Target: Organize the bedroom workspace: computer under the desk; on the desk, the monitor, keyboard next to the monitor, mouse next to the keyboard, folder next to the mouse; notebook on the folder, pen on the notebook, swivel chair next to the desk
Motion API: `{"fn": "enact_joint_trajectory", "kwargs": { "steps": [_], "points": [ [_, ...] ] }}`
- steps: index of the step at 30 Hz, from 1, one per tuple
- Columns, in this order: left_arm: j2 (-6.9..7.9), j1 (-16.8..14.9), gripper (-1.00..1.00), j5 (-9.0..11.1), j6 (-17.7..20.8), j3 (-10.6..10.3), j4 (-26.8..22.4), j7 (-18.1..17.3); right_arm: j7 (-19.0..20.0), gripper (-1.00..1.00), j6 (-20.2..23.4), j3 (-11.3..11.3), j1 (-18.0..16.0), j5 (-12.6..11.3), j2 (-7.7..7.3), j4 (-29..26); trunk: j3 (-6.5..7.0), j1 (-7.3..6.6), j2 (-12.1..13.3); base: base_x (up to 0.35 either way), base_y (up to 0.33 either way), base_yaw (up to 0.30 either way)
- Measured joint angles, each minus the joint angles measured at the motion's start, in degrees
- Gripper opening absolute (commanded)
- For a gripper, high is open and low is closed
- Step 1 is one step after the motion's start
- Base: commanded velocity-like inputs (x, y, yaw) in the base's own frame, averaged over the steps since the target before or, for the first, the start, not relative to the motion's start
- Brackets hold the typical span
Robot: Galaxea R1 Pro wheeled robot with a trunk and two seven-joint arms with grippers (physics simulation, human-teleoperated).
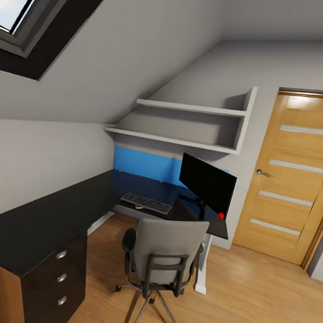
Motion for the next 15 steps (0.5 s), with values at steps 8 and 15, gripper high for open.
{"fn": "enact_joint_trajectory", "kwargs": {
  "steps": [8, 15],
  "points": [
    [0.00, 0.0, 1.00, 0.0, 0.0, 0.1, 0.0, 0.0, -0.3, 1.00, 0.2, -0.2, 0.0, 0.0, 0.13, 0.0, 0.09, -0.07, 0.0, 0.170, -0.001, -0.295],
    [0.00, 0.0, 1.00, 0.0, 0.0, 0.1, 0.0, 0.0, -4.0, 1.00, 0.4, -0.1, 0.0, 0.1, 1.11, 0.0, -0.11, -0.01, 0.0, 0.109, 0.000, -0.279]
  ]
}}
